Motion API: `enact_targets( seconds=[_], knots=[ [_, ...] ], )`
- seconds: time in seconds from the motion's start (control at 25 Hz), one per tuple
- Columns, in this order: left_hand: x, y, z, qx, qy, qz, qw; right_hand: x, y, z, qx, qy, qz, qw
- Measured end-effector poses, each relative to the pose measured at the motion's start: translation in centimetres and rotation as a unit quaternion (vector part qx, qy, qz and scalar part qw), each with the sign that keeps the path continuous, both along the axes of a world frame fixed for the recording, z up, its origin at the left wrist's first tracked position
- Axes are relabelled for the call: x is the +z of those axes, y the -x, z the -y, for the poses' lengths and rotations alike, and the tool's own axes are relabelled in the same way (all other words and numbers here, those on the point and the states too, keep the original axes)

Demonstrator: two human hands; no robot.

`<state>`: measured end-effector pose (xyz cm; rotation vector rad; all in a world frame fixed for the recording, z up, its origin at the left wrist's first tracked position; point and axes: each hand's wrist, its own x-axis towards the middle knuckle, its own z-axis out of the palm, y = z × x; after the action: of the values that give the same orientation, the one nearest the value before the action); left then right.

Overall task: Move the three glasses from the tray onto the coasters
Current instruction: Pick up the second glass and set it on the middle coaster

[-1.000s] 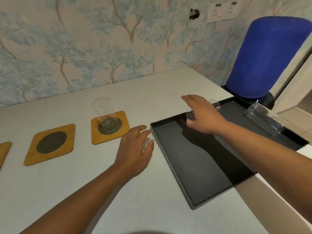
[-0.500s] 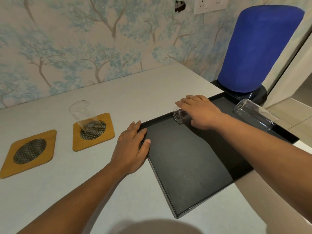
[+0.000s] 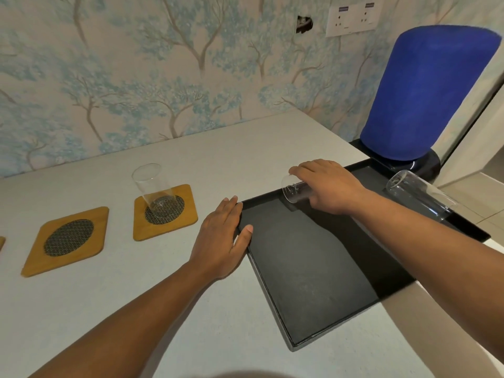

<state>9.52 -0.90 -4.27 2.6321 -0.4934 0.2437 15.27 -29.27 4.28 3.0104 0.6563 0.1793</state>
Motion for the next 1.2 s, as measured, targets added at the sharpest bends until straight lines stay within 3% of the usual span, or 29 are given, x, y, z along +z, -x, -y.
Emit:
enact_targets(
  seconds=[0.24, 0.72, 1.0, 1.2],
  knots=[
    [1.9, 2.6, -6.0, 0.013, 0.031, 0.018, 0.999, 2.2, 3.5, -6.3, 0.057, -0.06, 0.02, 0.996],
    [1.7, 10.5, -30.7, 0.212, -0.012, 0.06, 0.975, 0.1, 8.0, -29.4, 0.174, -0.173, -0.045, 0.968],
    [0.5, 10.1, -39.2, 0.247, -0.017, 0.023, 0.968, -1.3, 6.8, -40.6, 0.169, -0.293, -0.096, 0.936],
    [-0.6, 9.2, -40.0, 0.233, -0.022, 0.006, 0.972, -3.2, 3.9, -45.9, 0.124, -0.435, -0.144, 0.88]
  ],
)
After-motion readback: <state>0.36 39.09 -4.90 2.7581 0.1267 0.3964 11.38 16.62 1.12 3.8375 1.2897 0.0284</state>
